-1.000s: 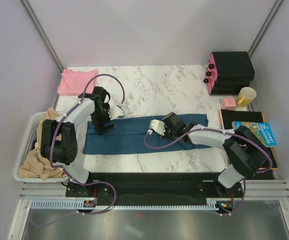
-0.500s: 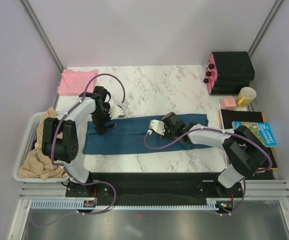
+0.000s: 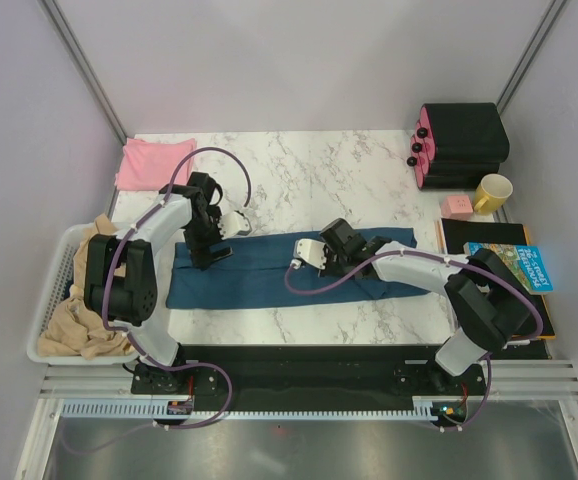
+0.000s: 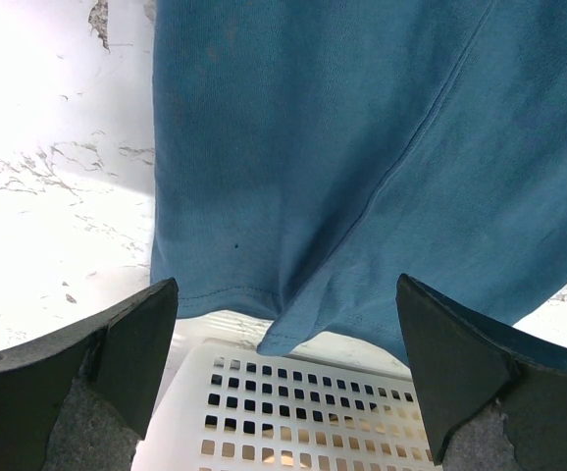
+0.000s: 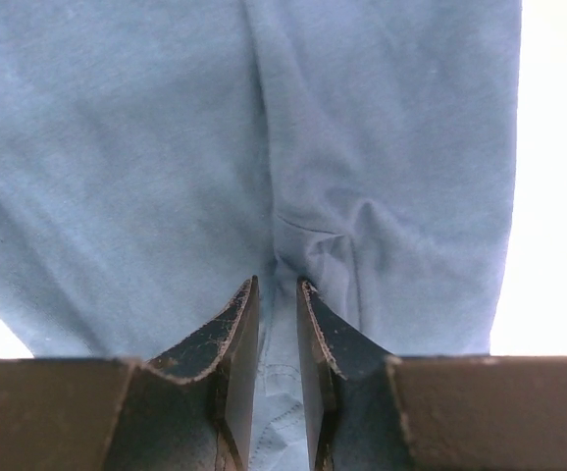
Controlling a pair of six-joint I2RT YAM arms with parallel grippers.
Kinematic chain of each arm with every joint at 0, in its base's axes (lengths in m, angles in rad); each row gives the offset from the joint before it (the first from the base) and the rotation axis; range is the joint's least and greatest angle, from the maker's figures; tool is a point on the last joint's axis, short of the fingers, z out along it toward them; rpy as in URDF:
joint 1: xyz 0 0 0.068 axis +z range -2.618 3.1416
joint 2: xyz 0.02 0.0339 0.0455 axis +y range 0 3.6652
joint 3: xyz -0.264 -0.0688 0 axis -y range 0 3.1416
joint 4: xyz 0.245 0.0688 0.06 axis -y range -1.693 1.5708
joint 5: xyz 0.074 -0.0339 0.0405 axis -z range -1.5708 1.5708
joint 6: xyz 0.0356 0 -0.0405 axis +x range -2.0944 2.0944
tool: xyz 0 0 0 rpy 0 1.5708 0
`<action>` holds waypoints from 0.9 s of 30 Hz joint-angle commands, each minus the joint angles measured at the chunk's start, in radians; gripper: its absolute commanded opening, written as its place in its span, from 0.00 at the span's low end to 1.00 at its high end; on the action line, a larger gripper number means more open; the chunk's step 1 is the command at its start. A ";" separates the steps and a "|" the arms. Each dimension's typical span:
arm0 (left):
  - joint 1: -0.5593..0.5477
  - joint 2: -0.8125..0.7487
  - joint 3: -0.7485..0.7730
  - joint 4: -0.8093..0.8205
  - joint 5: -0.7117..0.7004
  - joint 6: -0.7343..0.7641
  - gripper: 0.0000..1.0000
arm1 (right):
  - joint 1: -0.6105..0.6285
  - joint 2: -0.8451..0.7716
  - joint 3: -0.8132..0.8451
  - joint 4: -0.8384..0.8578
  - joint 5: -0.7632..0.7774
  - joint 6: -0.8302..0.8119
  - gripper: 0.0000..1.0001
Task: Fold and stack the t-shirts
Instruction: Fold the tshirt
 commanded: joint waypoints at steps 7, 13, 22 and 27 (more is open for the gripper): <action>-0.004 0.010 0.028 -0.009 0.011 -0.025 1.00 | -0.007 0.034 0.024 -0.002 -0.005 -0.014 0.29; -0.004 0.009 0.028 -0.009 0.017 -0.026 0.99 | -0.017 0.035 0.016 0.047 0.061 -0.011 0.10; -0.006 0.009 0.027 -0.008 0.022 -0.033 1.00 | -0.031 0.011 0.035 0.030 0.049 -0.034 0.00; -0.006 0.012 0.027 -0.007 0.023 -0.031 1.00 | -0.034 -0.006 0.087 -0.091 -0.052 -0.055 0.00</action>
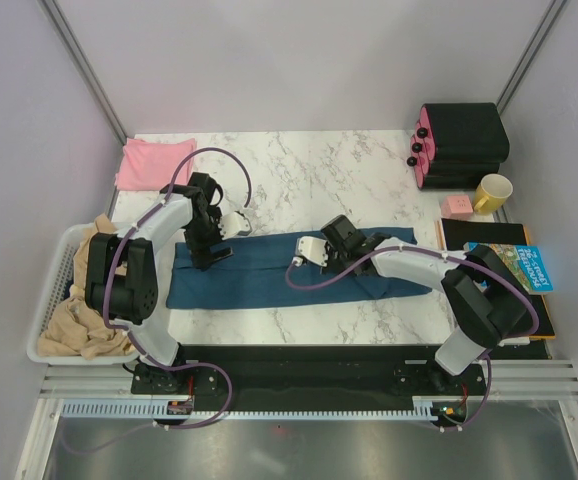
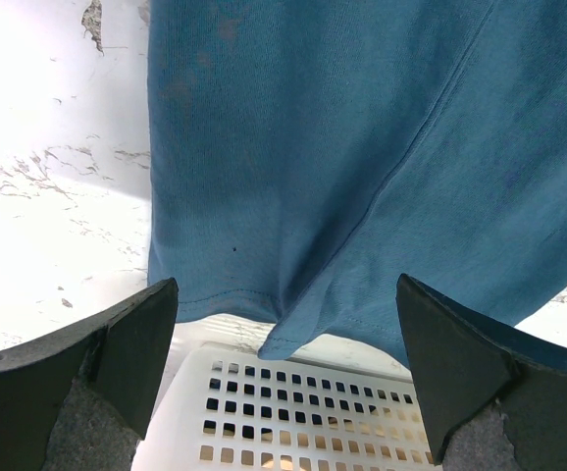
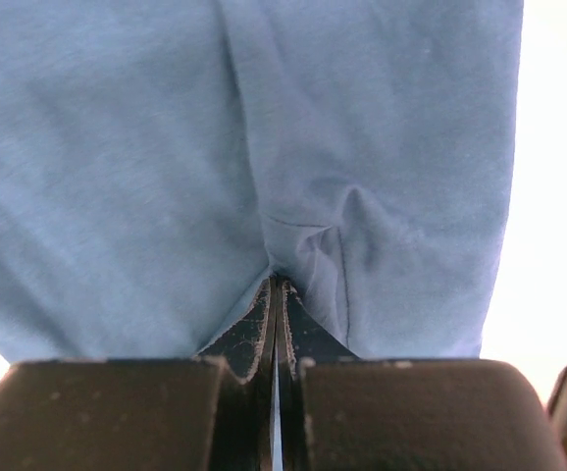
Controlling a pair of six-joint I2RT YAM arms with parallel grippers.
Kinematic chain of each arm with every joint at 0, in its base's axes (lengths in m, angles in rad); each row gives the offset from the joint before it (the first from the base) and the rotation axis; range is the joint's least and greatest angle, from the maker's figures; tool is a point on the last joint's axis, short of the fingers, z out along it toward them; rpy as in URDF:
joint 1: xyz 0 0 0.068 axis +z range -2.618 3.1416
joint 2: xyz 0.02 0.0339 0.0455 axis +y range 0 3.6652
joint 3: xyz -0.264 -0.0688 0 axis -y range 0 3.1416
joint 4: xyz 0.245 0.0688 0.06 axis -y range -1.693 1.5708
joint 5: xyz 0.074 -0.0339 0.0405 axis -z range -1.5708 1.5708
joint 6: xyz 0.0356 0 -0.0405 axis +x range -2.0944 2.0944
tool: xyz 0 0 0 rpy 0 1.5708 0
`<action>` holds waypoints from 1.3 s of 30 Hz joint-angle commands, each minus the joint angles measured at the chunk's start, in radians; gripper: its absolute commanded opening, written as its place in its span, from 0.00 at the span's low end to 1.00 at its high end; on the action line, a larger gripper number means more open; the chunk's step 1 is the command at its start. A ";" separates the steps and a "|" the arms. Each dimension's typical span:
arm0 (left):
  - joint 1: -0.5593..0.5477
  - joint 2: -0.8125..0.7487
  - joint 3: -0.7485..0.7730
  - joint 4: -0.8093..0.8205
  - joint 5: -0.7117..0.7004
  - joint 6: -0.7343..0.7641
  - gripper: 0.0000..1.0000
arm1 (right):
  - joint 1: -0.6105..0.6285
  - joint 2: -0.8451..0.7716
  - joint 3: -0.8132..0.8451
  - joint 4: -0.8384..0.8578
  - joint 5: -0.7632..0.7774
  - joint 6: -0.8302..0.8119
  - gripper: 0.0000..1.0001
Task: Fold and stack the t-shirts
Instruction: Fold the tshirt
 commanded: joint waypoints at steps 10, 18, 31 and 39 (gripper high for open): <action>-0.007 0.006 0.027 -0.003 0.033 -0.035 1.00 | -0.018 -0.007 0.174 -0.302 -0.263 -0.082 0.00; -0.007 0.009 0.025 0.000 0.035 -0.032 1.00 | -0.023 0.059 0.290 -0.463 -0.393 -0.122 0.00; -0.007 0.004 0.013 0.009 0.033 -0.026 1.00 | -0.024 0.042 0.204 -0.300 -0.191 -0.129 0.24; -0.007 0.018 0.028 0.011 0.033 -0.024 1.00 | -0.026 0.022 0.124 -0.173 -0.097 -0.082 0.23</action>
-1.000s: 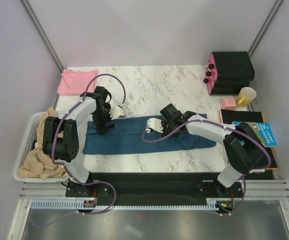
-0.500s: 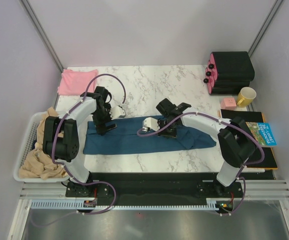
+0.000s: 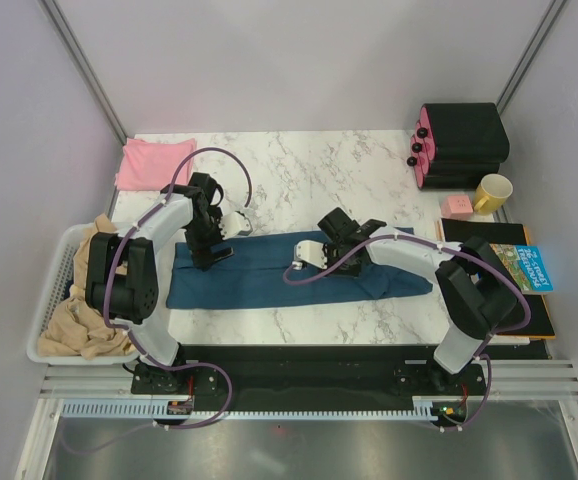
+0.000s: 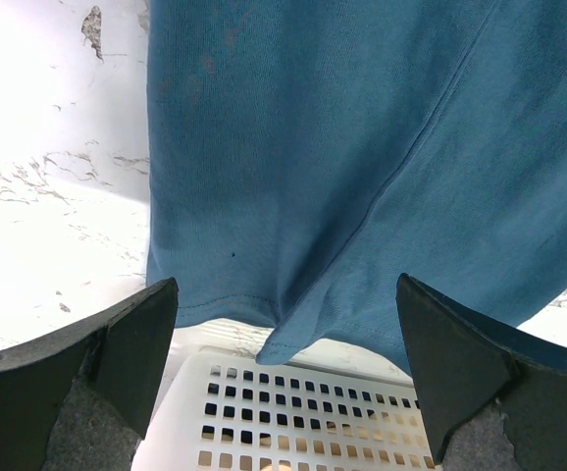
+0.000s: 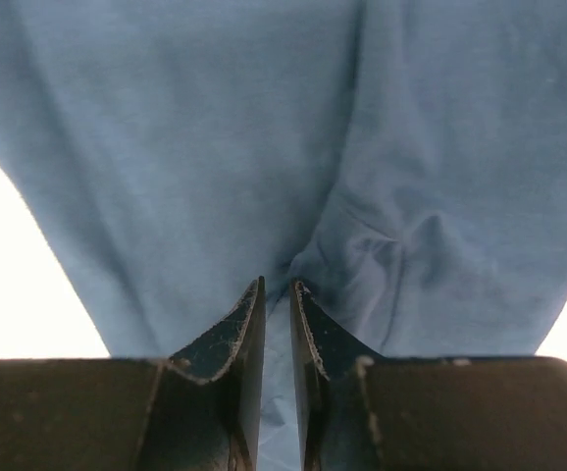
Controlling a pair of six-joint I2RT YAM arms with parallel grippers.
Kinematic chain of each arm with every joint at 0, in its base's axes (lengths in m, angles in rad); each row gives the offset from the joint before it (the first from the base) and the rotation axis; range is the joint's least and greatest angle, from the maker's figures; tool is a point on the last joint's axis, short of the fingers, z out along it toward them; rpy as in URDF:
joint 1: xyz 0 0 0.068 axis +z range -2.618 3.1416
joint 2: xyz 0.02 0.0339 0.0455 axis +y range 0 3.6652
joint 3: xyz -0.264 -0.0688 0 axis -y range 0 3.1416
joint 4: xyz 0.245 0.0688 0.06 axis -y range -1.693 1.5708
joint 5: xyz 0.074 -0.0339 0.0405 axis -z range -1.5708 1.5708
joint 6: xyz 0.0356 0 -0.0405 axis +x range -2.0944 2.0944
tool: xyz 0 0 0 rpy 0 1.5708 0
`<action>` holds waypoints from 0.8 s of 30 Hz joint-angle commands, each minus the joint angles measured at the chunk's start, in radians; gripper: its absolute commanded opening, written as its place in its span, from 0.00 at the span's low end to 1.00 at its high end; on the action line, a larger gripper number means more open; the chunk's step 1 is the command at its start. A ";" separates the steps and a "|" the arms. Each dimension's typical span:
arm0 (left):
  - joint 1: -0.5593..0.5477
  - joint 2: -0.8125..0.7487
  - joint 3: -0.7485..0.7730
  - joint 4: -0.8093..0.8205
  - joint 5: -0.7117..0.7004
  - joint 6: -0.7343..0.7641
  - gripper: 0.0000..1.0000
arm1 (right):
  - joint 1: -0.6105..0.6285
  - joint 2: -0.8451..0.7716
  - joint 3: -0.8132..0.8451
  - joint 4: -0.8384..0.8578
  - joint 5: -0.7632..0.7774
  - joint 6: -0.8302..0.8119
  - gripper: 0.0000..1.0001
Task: Fold and stack the t-shirts
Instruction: Fold the tshirt
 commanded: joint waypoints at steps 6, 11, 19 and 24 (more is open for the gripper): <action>-0.005 0.017 0.034 0.007 0.021 -0.018 1.00 | -0.005 -0.025 -0.047 0.146 0.104 0.025 0.22; -0.005 0.017 0.034 0.008 0.016 -0.015 1.00 | -0.005 -0.018 -0.056 0.157 0.106 0.022 0.18; -0.005 0.022 0.042 0.008 0.018 -0.015 1.00 | -0.005 -0.025 -0.015 0.100 0.074 0.017 0.00; -0.005 0.022 0.045 0.007 0.015 -0.009 1.00 | -0.009 -0.029 0.086 -0.045 -0.058 0.020 0.00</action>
